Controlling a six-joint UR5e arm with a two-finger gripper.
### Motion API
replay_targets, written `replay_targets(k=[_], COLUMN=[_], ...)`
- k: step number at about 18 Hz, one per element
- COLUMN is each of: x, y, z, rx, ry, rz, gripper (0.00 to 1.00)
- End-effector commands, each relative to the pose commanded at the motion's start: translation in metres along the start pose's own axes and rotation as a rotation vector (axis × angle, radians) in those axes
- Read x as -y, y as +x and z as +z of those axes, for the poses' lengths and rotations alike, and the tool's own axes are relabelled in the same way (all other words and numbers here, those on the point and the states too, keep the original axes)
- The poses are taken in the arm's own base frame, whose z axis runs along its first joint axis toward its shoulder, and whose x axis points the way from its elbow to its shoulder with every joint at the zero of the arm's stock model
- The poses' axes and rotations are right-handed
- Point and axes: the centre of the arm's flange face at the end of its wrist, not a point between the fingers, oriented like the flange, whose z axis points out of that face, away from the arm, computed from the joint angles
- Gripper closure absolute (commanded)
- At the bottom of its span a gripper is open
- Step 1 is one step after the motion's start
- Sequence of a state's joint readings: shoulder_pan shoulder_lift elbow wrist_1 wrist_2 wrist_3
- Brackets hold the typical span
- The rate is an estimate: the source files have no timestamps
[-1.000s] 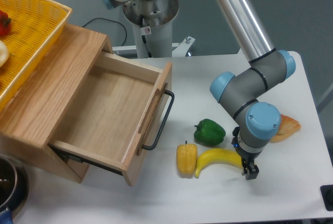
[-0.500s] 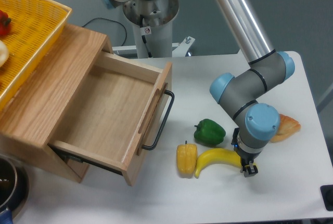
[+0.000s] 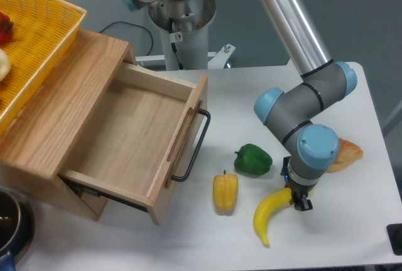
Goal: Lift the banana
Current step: 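Lift the gripper, raising the banana off the table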
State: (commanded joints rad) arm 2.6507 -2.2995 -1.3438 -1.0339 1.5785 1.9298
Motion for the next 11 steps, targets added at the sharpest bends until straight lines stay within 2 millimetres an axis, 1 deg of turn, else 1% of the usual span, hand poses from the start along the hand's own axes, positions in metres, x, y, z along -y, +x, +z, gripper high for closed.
replay_targets(k=[4, 7, 9, 10, 11], x=[-0.011, -0.011, -0.018, -0.026, -0.029], y=[0.002, 0.003, 0.007, 0.01, 0.012], z=[-0.012, -0.014, -0.03, -0.039, -0.046], rx=[0.017, 0.018, 0.035, 0.043, 0.048], ry=[-0.003, -0.004, -0.01, -0.019, -0.025], rz=[-0.043, -0.064, -0.078, -0.092, -0.109], gripper=[0.6, 0.61, 0.62, 0.62, 0.62])
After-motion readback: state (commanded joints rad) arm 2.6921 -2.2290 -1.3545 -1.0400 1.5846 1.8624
